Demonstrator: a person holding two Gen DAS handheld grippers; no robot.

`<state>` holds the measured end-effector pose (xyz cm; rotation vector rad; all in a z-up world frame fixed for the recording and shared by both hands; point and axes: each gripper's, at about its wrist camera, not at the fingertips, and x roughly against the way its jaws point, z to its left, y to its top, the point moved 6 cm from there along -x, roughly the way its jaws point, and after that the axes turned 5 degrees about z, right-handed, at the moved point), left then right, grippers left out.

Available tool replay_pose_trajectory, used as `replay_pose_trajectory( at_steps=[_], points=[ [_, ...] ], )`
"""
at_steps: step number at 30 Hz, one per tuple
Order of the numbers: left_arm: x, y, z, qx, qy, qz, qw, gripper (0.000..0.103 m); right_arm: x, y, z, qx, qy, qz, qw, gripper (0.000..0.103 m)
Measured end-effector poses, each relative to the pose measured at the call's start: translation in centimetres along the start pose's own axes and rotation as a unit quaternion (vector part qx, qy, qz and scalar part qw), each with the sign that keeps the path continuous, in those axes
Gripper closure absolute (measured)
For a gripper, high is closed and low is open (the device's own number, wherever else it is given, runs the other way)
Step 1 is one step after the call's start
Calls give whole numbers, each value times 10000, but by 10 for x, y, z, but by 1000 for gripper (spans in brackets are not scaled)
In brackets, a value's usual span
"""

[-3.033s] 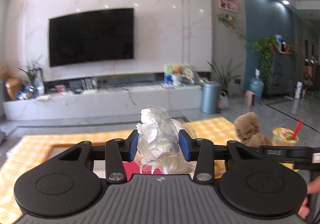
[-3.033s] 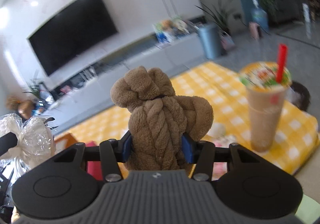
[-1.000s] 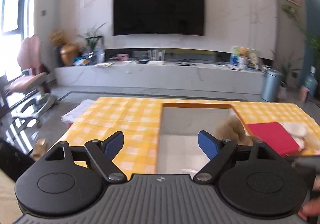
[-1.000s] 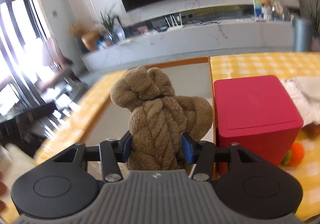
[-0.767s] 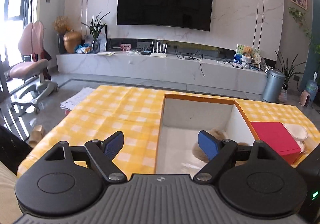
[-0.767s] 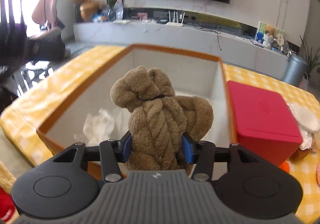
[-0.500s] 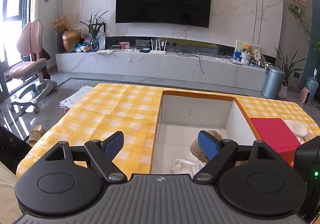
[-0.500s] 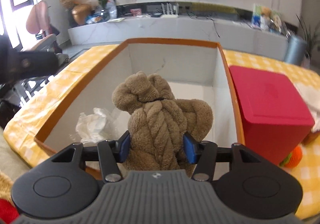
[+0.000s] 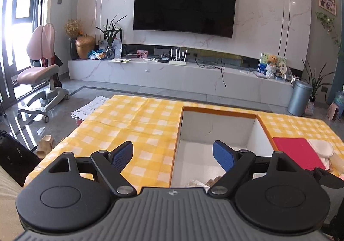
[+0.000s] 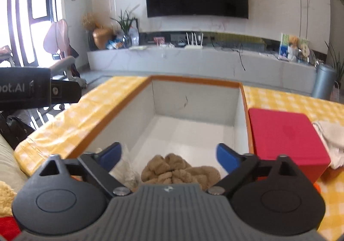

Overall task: Organize soft objects
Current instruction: 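Withdraw both open tools from the box back toward the table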

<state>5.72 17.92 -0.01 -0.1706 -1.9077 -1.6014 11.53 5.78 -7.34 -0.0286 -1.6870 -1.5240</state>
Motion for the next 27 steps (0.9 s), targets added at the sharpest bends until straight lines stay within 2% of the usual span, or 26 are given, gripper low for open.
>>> replay_pose_trajectory(
  at_steps=[3,9,11,14,19,27],
  points=[
    [5,3,-1,86,-80,-42,9999,4,11,5,-2,7,28,-166,9999,3],
    [13,7,-9,52,0,-186,9998,4,28,8,-10,0,55,-290,9996,3],
    [19,10,-14,11,-82,-230,9997,4,36,10,-14,-45,38,-355,9994,3],
    [33,15,-24,-108,-213,-386,9990,4,52,15,-28,-218,-168,-554,9981,3],
    [54,23,-44,-243,-169,-641,9975,4,80,26,-53,-379,-406,-739,9957,3],
    [80,31,-83,-473,-308,-895,9944,4,139,33,-89,-297,-1091,-966,9889,3]
  ],
)
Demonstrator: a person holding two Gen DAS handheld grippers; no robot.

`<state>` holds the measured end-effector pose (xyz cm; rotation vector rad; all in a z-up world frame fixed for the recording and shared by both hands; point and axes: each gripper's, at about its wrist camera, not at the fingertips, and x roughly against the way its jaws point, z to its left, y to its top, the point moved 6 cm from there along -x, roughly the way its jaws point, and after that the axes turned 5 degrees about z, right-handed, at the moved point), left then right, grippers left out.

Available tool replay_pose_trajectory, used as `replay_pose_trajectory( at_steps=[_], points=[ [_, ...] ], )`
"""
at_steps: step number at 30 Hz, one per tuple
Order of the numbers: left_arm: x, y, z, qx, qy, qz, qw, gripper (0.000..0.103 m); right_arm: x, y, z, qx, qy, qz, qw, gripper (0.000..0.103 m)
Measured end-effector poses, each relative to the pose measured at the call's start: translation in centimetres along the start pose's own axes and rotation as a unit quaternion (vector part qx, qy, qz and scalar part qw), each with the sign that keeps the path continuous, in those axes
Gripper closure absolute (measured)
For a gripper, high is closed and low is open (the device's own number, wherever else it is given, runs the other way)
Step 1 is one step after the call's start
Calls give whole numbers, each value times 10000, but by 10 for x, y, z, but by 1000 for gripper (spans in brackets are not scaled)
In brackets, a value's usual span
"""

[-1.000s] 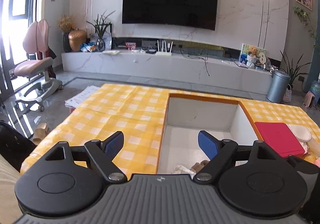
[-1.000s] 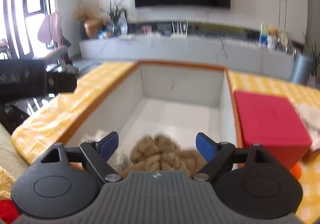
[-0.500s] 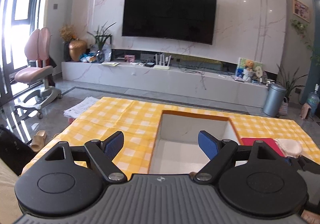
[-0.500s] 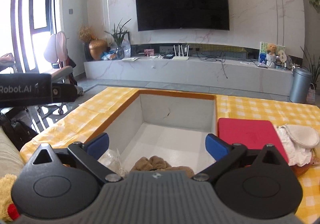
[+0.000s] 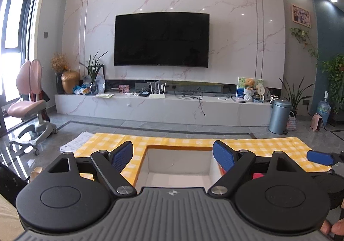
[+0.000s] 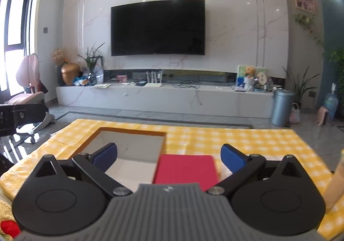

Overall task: Organize soft objects
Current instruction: 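Withdraw both open tools from the box back toward the table, then reach the right tool to the pink-and-white crocheted pouch and close on it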

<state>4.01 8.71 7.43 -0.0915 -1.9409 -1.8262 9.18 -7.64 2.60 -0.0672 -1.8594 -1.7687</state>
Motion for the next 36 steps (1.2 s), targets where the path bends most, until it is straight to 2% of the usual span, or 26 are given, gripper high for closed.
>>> replay_pose_trajectory(
  at_steps=[5,11,14,17,22,27,30,33,36],
  points=[
    [11,5,-34,-357,192,-227,9989,4,31,9,-37,-63,-654,-371,9972,3],
    [8,1,-87,-667,-163,-217,9974,4,55,13,-92,-237,-1103,-494,9924,3],
    [-1,-6,-117,-829,-331,-97,9960,4,55,7,-120,-347,-1176,-270,9921,3],
    [-12,-16,-143,-927,-488,41,9945,4,49,0,-153,-746,-1186,-93,9901,3],
    [-36,-37,-182,-1108,-726,333,9906,4,25,-19,-198,-1479,-770,167,9859,3],
    [-59,-68,-222,-1497,-994,624,9817,4,-9,-49,-227,-1843,-953,696,9758,3],
    [-73,-86,-240,-1624,-1116,785,9773,4,-27,-70,-245,-2207,-844,959,9669,3],
    [-82,-100,-252,-1584,-1306,689,9763,4,-47,-87,-261,-2491,-883,1317,9554,5],
    [-88,-111,-263,-1626,-1479,582,9738,4,-58,-101,-269,-2551,-961,1582,9490,6]
  ],
)
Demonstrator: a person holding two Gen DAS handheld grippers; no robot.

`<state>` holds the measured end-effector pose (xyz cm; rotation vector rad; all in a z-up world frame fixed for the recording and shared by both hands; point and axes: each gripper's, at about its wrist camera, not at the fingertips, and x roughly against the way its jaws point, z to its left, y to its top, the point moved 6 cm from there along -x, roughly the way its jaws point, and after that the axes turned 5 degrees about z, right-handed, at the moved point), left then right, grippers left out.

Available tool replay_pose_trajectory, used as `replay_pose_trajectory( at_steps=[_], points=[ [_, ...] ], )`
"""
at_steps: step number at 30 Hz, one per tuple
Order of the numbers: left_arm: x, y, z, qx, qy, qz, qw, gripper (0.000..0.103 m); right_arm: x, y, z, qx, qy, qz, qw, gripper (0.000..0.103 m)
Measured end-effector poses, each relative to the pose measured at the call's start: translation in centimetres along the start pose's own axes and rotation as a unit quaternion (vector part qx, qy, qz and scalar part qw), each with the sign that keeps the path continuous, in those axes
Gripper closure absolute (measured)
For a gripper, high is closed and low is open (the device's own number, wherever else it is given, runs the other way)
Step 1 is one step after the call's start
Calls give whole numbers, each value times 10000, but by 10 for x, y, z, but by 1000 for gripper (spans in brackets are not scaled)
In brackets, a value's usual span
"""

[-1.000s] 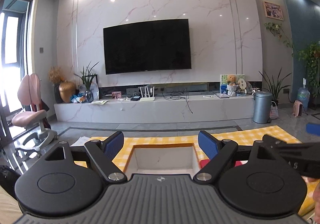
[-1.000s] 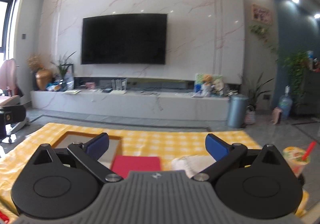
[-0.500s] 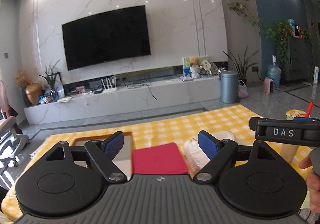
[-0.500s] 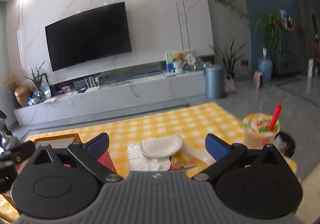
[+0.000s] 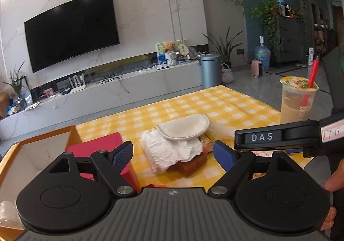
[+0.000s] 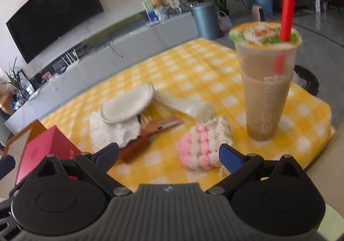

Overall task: Organize soft objects
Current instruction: 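Reach the right tool to the pink-and-white crocheted pouch and close on it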

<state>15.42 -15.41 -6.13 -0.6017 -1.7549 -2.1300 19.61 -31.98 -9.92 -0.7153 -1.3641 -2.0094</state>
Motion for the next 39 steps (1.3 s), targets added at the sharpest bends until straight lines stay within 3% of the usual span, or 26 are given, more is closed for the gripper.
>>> replay_pose_trajectory(
  at_steps=[5,14,19,29,35,39],
  points=[
    [-17,-17,-13,-73,-207,141,9997,4,-16,-3,-22,-411,-256,285,9984,6],
    [-34,-53,-22,-439,-557,430,9966,4,-28,-8,-52,-1284,1,616,9898,6],
    [-44,-59,-15,-176,-699,695,9950,4,-38,-2,-40,-1043,-164,599,9926,6],
    [-41,-60,-13,-35,-755,824,9937,4,-82,11,-20,-259,-1252,711,9892,6],
    [-36,-60,-13,-61,-671,807,9945,4,-104,6,-22,87,-1533,1124,9817,6],
    [-34,-58,-11,6,-717,743,9947,4,-105,0,-28,74,-1616,1262,9787,22]
  ],
)
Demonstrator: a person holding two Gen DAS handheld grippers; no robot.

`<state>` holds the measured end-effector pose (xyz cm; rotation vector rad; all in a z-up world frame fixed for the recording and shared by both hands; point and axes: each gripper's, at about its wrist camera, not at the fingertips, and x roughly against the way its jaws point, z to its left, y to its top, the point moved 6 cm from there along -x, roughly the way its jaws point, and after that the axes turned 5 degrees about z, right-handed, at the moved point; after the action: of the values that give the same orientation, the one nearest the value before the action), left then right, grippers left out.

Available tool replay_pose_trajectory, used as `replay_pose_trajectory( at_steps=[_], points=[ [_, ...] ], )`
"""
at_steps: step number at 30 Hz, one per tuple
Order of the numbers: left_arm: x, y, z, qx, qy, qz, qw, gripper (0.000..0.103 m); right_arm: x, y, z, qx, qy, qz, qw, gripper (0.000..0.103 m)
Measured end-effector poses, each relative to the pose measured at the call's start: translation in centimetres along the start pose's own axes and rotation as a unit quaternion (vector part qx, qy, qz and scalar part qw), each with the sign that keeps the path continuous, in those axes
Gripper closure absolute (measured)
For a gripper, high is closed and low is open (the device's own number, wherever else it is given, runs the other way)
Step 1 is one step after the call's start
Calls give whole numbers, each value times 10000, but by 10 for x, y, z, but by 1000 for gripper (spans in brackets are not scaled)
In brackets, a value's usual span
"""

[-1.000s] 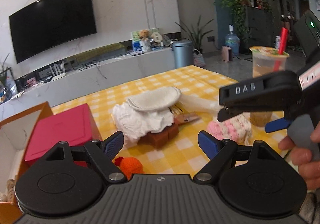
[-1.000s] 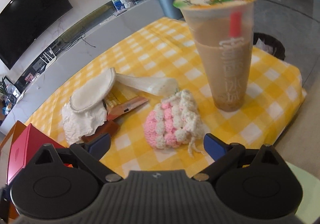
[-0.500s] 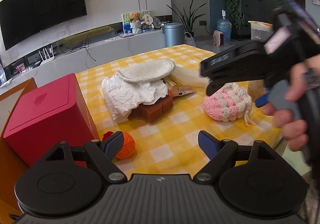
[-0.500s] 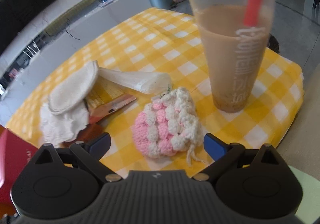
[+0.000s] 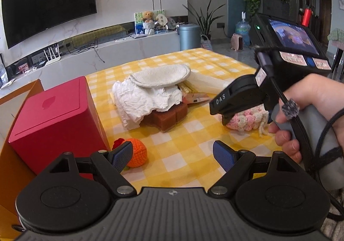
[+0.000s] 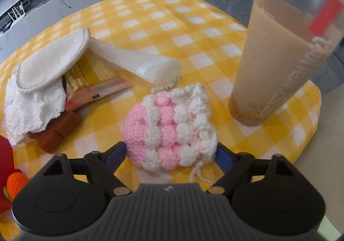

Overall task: Organize soft objects
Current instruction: 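Reach the right tool to the pink-and-white crocheted pouch and close on it, then grasp the orange crocheted ball with the left tool while the right tool lifts the pouch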

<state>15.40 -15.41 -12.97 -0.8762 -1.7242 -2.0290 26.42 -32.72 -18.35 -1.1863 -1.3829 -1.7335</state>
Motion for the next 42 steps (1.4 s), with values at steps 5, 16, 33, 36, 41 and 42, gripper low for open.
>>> replay_pose_trajectory(
  at_steps=[5,16,33,36,41,42],
  points=[
    [-2,0,-2,-22,3,-15,10000,4,5,-7,-7,-147,221,67,9996,42],
    [-15,-6,-3,102,-74,77,9999,4,43,-25,-1,-195,1196,-62,9926,58],
    [-43,-12,12,571,545,183,9967,5,76,-23,-12,-302,1042,-726,9914,71],
    [-50,-13,16,690,687,236,9950,6,77,-24,-9,-273,1081,-708,9912,82],
    [-54,-16,24,913,889,268,9915,6,56,-27,-3,-141,960,-272,9949,74],
    [-54,-15,25,951,908,274,9909,6,52,-28,-3,-157,903,-187,9956,60]
  ],
)
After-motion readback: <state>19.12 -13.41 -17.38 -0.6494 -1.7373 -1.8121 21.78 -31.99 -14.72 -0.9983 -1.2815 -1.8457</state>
